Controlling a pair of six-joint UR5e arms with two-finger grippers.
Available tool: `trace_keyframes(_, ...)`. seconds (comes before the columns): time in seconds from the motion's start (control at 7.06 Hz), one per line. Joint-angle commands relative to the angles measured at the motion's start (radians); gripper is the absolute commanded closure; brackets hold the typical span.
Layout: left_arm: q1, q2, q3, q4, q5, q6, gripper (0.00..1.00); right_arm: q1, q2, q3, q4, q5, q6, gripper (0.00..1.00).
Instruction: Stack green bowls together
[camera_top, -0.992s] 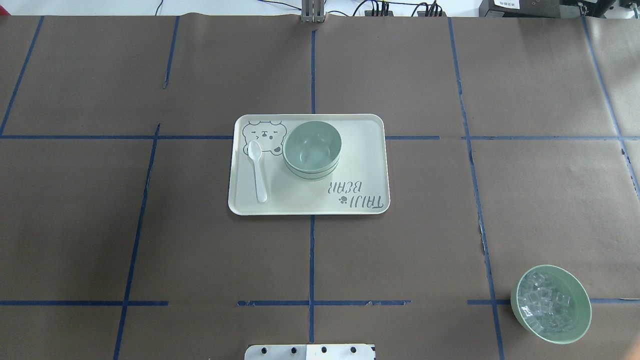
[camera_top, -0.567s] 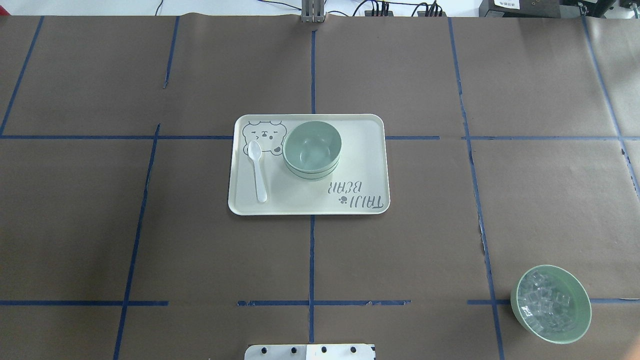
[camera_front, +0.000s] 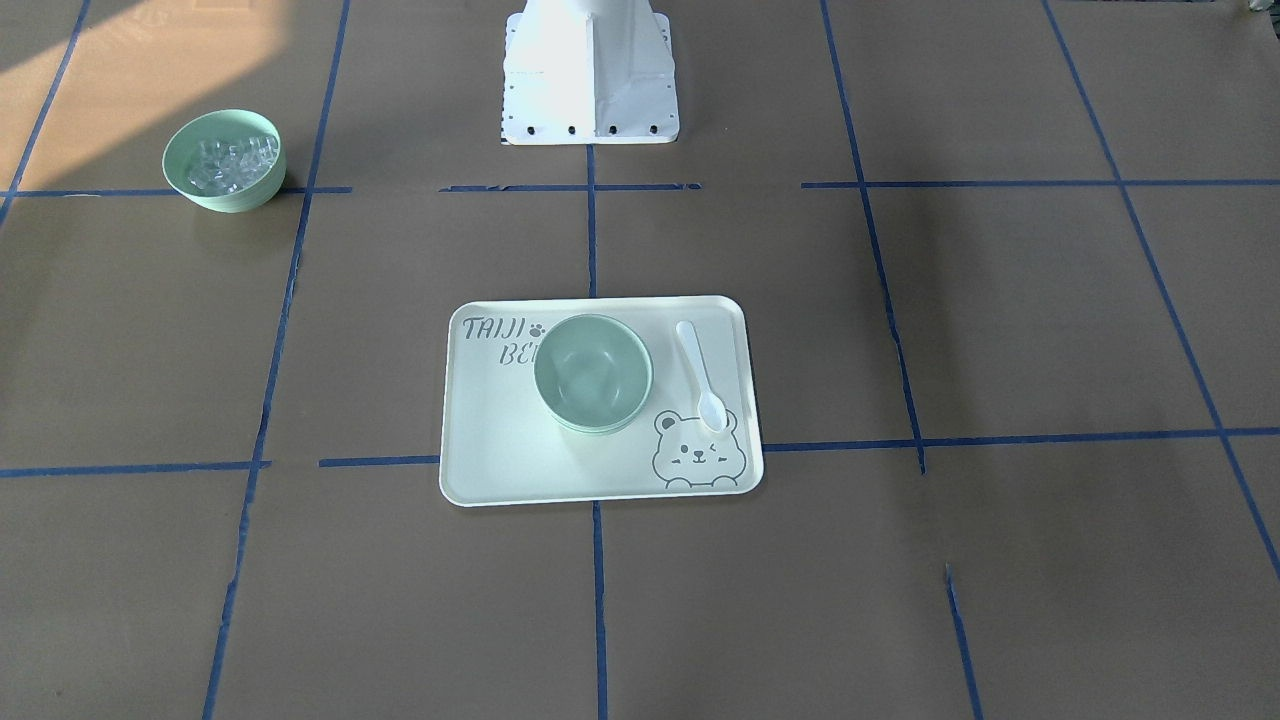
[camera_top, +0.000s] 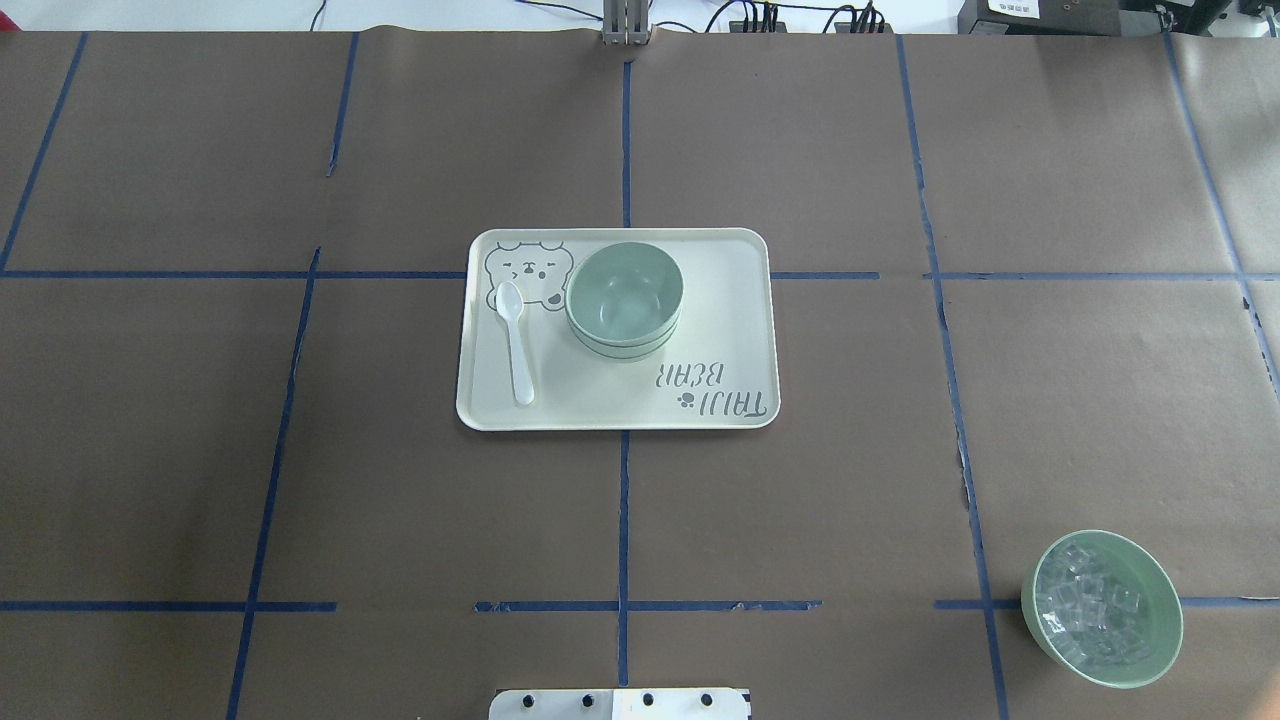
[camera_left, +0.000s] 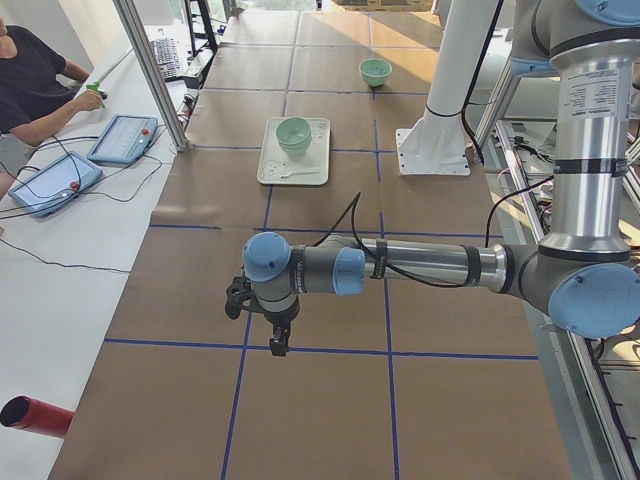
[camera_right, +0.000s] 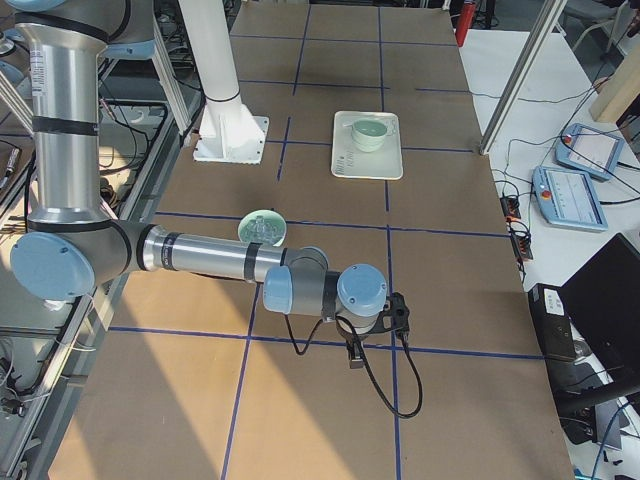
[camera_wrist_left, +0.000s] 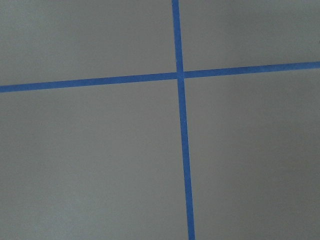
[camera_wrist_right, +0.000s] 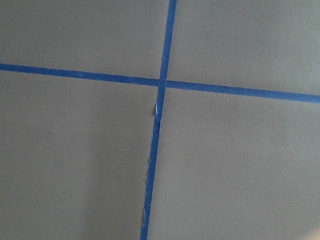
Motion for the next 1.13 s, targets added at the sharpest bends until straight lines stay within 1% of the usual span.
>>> trace_keyframes(0.0,0.000,0.005,0.001,0.002,0.001,-0.001,0.00,0.005,-0.006,0.013,0.002,0.005,0.045,0.00)
trace_keyframes(0.28,0.000,0.012,-0.001,0.002,0.001,-0.001,0.00,0.005,-0.014,0.036,0.003,0.014,0.073,0.00)
trace_keyframes(0.99,0.001,0.010,-0.002,0.000,0.000,-0.002,0.00,0.005,-0.014,0.045,0.008,0.014,0.073,0.00)
